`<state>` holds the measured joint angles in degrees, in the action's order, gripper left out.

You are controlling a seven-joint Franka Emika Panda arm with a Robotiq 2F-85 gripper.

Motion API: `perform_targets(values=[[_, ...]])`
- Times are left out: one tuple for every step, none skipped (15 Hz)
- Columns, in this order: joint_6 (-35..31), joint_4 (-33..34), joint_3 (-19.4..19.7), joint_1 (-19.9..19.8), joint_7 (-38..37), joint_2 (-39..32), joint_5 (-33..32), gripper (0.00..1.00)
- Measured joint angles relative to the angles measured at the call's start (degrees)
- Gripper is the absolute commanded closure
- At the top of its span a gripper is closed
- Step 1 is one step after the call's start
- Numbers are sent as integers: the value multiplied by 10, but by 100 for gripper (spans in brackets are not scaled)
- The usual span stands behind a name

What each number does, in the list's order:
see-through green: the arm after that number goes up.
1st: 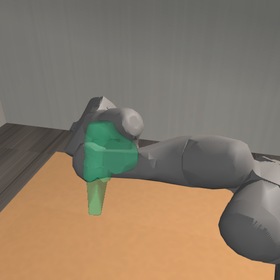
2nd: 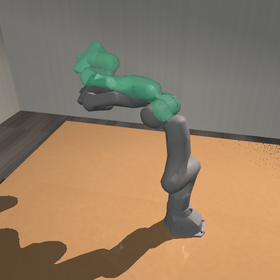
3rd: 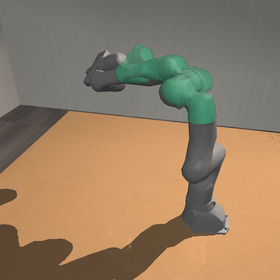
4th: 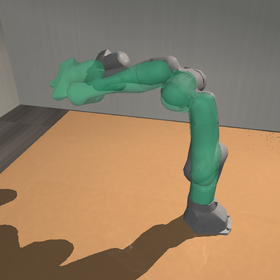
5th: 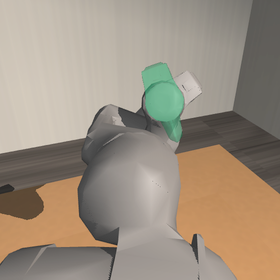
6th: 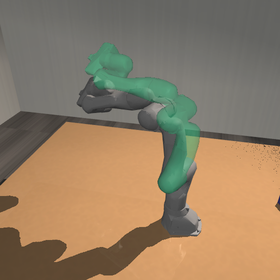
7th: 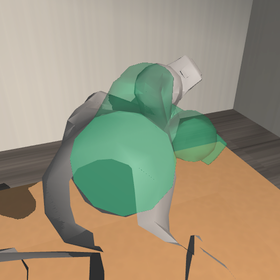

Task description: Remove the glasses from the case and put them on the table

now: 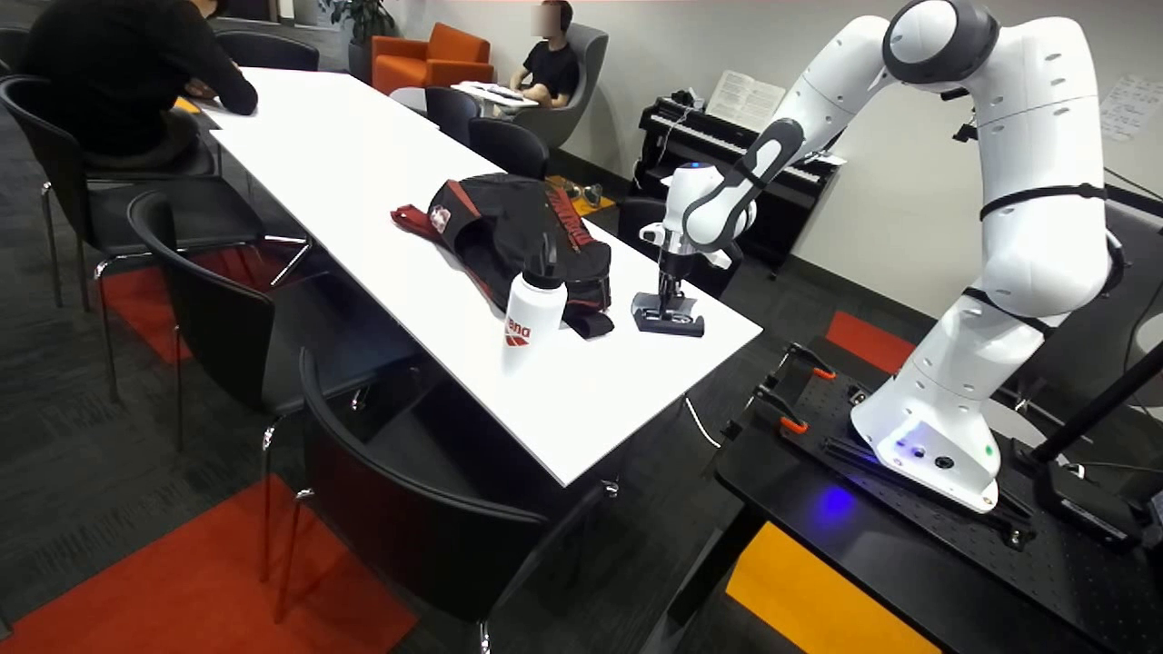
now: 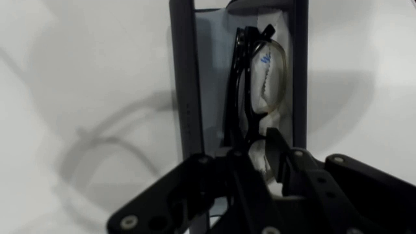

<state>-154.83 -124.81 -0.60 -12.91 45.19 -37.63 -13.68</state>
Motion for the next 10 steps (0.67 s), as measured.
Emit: perform_targets(values=[[4, -1, 0, 0, 0, 3, 0, 97], [6, -2, 0, 1, 0, 5, -1, 98], [9, -4, 0, 2, 0, 10, -1, 97], [9, -8, 0, 4, 0, 13, -1, 99], [9, -13, 0, 5, 0, 19, -1, 98], [9, -20, 0, 6, 0, 25, -1, 99], [8, -28, 0, 7, 0, 33, -1, 99], [5, -36, 1, 7, -1, 40, -1, 99], [-1, -45, 2, 7, -1, 49, -1, 98], [-8, -53, 4, 7, -2, 59, -1, 98]])
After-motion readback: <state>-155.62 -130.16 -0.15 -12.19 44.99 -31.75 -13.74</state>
